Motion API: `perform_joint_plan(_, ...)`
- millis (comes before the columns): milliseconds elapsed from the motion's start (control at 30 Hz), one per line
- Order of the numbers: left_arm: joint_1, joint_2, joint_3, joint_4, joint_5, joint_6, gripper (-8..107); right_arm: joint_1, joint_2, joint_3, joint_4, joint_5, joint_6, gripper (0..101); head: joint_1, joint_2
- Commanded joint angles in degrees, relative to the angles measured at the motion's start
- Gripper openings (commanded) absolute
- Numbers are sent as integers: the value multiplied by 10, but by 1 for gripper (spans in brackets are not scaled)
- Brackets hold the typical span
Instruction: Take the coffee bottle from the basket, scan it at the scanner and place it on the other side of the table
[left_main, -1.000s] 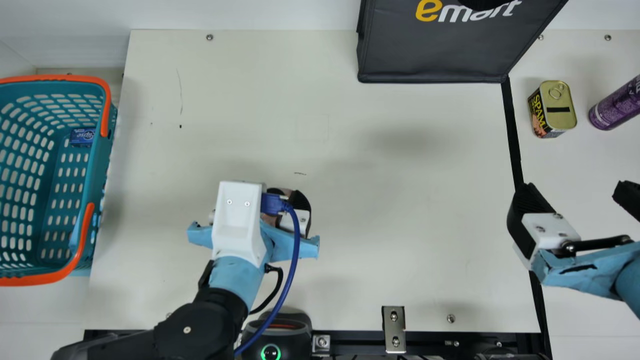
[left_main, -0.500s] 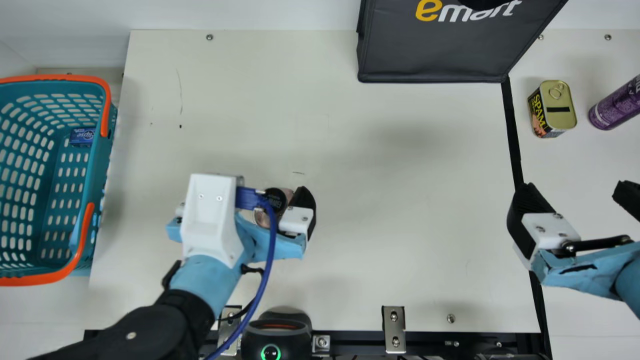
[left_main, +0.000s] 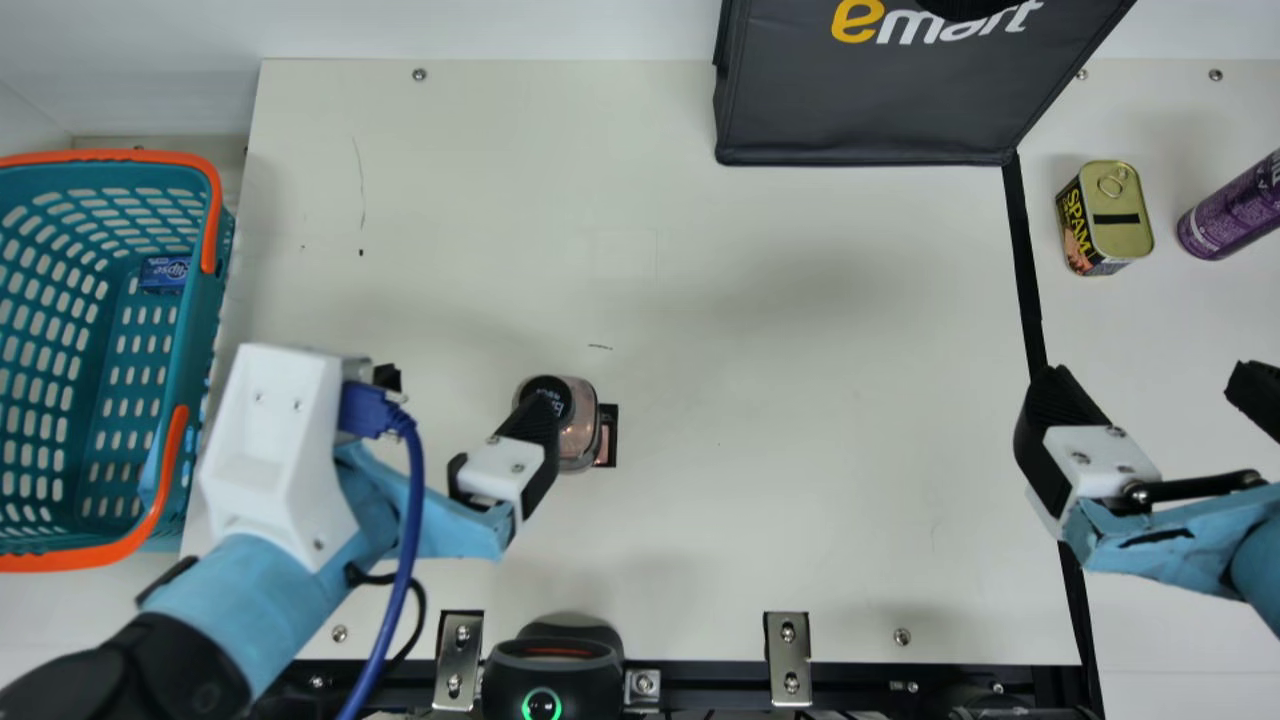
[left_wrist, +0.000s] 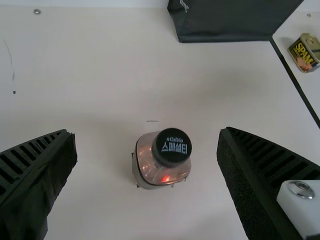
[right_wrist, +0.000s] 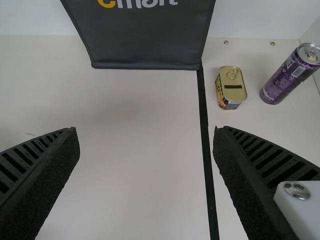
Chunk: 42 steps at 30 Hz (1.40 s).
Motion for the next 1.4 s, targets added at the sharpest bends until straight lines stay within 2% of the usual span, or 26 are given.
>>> perform_joint_plan(0, 5, -6, -8, -26, 11, 39, 90, 0, 0, 0, 0, 0, 0, 95, -17, 1)
perform_joint_plan(233, 26, 0, -45, -85, 46, 97, 90, 0, 0, 0, 0, 1, 0, 95, -17, 1)
perform_joint_plan(433, 21, 29, -81, -101, 78, 93, 90, 0, 0, 0, 0, 2, 0, 95, -17, 1)
perform_joint_plan(667, -8, 80, -111, -80, 109, 32, 90, 0, 0, 0, 0, 2, 0, 95, -17, 1)
perform_joint_plan(1367, -43, 236, -98, 12, 101, -150, 90, 0, 0, 0, 0, 2, 0, 95, -17, 1)
